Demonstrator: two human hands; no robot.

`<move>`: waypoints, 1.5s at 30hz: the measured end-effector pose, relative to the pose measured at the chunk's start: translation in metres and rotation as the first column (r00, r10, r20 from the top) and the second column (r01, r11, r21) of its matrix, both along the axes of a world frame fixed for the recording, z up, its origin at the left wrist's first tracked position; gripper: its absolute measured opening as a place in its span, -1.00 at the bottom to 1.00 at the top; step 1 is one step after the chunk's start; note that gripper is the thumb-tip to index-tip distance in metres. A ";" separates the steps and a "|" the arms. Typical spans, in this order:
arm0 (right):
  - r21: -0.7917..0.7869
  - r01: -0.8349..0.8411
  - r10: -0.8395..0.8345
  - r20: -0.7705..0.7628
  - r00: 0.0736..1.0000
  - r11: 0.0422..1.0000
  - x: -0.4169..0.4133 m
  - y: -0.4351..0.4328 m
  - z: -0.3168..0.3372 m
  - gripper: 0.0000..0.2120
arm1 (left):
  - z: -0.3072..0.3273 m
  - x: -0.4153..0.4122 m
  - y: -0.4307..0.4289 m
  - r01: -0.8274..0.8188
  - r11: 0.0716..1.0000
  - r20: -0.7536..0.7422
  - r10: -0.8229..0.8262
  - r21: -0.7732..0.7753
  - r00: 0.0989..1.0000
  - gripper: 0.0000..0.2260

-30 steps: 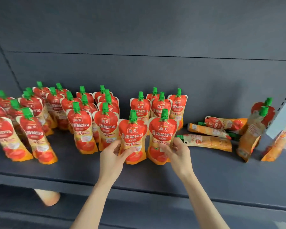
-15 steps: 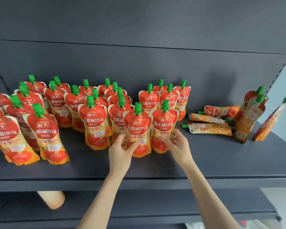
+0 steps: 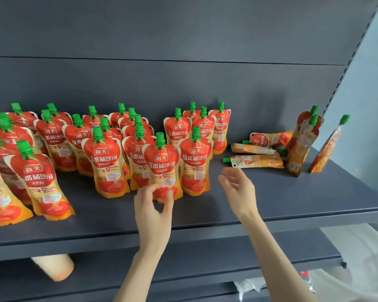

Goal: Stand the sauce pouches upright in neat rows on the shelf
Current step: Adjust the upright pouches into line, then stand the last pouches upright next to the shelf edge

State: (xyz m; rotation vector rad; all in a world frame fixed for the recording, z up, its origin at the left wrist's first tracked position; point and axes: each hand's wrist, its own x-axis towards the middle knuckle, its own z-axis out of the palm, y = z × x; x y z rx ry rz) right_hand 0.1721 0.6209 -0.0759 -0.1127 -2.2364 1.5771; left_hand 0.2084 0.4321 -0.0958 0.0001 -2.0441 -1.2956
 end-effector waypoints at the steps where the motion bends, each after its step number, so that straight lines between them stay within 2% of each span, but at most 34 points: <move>1: -0.012 0.013 -0.013 0.001 1.000 1.000 0.004 0.008 0.001 -0.80 | 0.001 0.004 0.008 0.035 0.999 -0.015 -0.035 0.004 0.999 -0.84; 4: -0.011 0.037 -0.037 -0.017 0.999 0.999 0.016 0.039 0.006 -0.85 | 0.010 0.010 0.040 0.189 0.981 -0.007 -0.189 0.050 0.982 -0.92; 8: 0.028 0.054 -0.052 -0.045 0.998 0.998 0.032 0.097 0.016 -0.86 | 0.022 0.008 0.103 0.343 0.934 0.025 -0.347 0.098 0.937 -0.92; 15: 0.099 0.099 -0.094 -0.048 0.994 0.990 0.051 0.228 0.024 -0.84 | 0.029 0.008 0.240 0.426 0.896 0.031 -0.433 0.123 0.901 -0.91; 22: 0.108 0.112 -0.104 -0.081 0.991 0.988 0.029 0.318 0.043 -0.83 | 0.055 -0.029 0.334 0.447 0.886 0.055 -0.456 0.123 0.888 -0.94; 27: 0.089 0.104 -0.092 -0.134 0.987 0.991 -0.013 0.353 0.060 -0.91 | 0.073 -0.081 0.372 0.391 0.917 0.014 -0.393 0.074 0.919 -0.87; 31: 0.081 0.102 -0.088 -0.157 0.984 0.992 -0.046 0.363 0.068 -0.94 | 0.081 -0.114 0.382 0.338 0.936 -0.014 -0.338 0.102 0.941 -0.73; 36: 0.104 0.104 -0.080 -0.209 0.975 0.989 -0.093 0.376 0.073 -0.79 | 0.090 -0.148 0.401 0.385 0.913 0.010 -0.390 0.136 0.921 -0.63; 40: 0.070 0.054 -0.036 -0.228 0.973 0.996 -0.114 0.374 0.067 -0.75 | 0.085 -0.157 0.411 0.442 0.872 -0.031 -0.446 0.211 0.894 -0.68; 43: 0.045 0.084 -0.071 -0.242 0.968 0.995 -0.120 0.372 0.061 -0.61 | 0.079 -0.159 0.416 0.458 0.853 -0.076 -0.455 0.249 0.888 -0.71; 45: 0.005 0.088 -0.084 -0.236 0.968 0.996 -0.123 0.372 0.060 -0.62 | 0.079 -0.159 0.419 0.456 0.852 -0.093 -0.448 0.258 0.889 -0.75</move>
